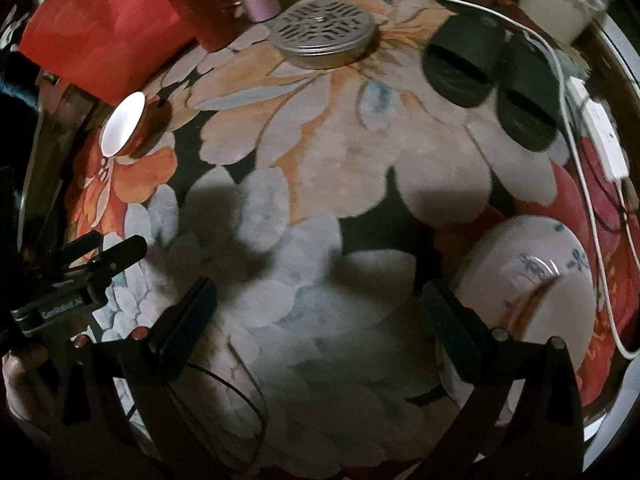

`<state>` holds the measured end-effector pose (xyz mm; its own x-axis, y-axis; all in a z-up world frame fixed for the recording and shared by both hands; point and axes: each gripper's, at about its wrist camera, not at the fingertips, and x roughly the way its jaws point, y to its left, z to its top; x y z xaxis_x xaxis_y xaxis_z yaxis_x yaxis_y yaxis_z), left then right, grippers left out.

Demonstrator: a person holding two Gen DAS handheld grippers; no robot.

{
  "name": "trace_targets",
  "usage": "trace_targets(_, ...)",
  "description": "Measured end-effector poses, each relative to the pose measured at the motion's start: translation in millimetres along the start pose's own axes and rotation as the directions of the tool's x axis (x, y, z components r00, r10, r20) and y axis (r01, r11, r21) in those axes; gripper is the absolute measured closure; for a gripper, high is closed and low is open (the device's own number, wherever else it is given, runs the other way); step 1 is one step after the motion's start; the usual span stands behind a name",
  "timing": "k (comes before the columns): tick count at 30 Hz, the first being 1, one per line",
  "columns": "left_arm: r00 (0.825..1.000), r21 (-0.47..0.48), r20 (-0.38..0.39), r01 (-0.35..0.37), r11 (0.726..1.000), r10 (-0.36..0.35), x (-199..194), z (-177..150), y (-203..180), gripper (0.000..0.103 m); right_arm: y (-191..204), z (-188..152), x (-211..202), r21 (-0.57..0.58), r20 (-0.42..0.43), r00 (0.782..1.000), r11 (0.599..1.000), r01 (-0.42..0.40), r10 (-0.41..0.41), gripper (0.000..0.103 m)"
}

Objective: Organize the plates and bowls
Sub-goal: 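Move the right tool back toward the last white bowl by the red bag, then grasp the rim of the last white bowl with the right tool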

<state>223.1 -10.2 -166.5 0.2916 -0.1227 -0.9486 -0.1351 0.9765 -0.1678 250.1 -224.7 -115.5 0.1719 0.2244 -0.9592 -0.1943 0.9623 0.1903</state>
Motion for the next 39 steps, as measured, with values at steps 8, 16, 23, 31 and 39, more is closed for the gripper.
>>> trace_targets(8,1.000,-0.056,0.014,-0.022,0.998,0.023,0.5,6.2,33.1,0.001,34.6,21.4,22.2,-0.061,-0.052,0.998,0.997,-0.045,0.042,0.000)
trace_targets(16,0.997,-0.158,0.040,-0.054,0.986,0.061,-0.3,15.5,86.9,0.001,80.3,51.0,54.9,-0.140,-0.068,0.996,0.988,-0.064,0.055,0.000)
trace_targets(23,0.993,-0.251,0.073,-0.068,0.966,0.089,-11.5,20.8,130.0,0.001,117.8,88.0,87.3,-0.117,-0.086,0.991,0.986,-0.116,0.107,0.000)
trace_targets(31,0.992,-0.314,0.075,-0.073,0.947,0.102,-15.0,12.4,169.8,0.001,165.0,128.6,102.8,-0.099,-0.076,0.978,0.975,-0.200,0.193,0.001)
trace_targets(39,0.991,-0.351,0.082,-0.072,0.934,0.107,-18.9,3.2,196.0,0.001,200.1,157.7,142.8,-0.018,-0.102,0.971,0.976,-0.219,0.216,0.021)
